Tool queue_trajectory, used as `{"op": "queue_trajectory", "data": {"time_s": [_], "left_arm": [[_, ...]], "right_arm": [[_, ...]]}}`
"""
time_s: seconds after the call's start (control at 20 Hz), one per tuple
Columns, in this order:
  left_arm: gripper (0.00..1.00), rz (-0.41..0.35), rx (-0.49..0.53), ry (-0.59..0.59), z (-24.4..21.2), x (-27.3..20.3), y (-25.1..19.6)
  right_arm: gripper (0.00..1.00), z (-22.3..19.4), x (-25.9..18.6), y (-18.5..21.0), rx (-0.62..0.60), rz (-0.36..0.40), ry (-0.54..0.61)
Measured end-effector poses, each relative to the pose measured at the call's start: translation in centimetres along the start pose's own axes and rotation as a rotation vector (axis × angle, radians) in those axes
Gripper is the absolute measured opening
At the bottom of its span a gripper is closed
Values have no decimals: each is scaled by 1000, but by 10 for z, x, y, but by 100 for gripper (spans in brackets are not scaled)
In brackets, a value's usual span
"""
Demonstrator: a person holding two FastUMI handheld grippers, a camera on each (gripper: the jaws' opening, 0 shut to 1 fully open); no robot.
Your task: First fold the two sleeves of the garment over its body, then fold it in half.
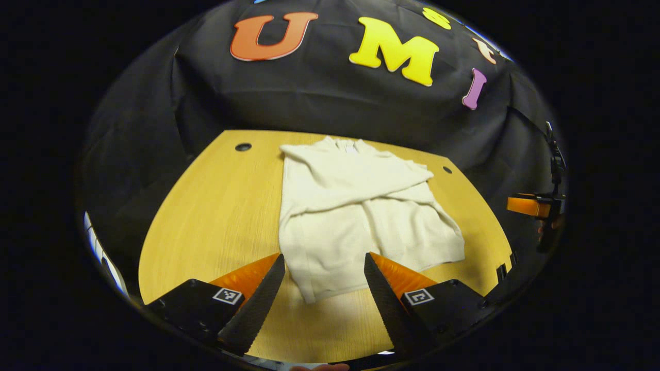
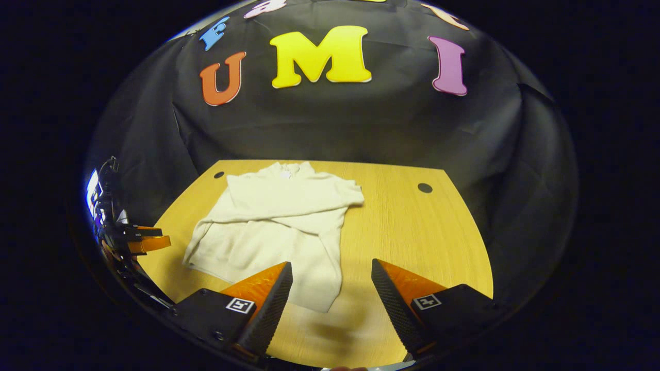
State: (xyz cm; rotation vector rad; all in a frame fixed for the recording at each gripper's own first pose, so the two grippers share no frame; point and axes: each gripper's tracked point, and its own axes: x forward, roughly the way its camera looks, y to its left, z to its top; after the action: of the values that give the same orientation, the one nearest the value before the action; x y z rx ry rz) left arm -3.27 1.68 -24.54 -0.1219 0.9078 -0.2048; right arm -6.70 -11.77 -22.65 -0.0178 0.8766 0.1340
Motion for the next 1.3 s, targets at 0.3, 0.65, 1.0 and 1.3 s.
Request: {"op": "queue_trajectory", "data": {"time_s": [0.3, 0.65, 1.0, 1.3], "left_arm": [[98, 13, -149, 123, -26, 39, 23], [97, 27, -222, 205, -16, 69, 16], [92, 85, -197, 256, -12, 93, 11], [47, 210, -198, 289, -24, 96, 31]], "right_arm": [[95, -63, 29, -6, 17, -21, 176], [97, -103, 87, 3, 62, -42, 339], [97, -122, 119, 13, 68, -90, 413], [61, -118, 122, 8, 116, -71, 385]]}}
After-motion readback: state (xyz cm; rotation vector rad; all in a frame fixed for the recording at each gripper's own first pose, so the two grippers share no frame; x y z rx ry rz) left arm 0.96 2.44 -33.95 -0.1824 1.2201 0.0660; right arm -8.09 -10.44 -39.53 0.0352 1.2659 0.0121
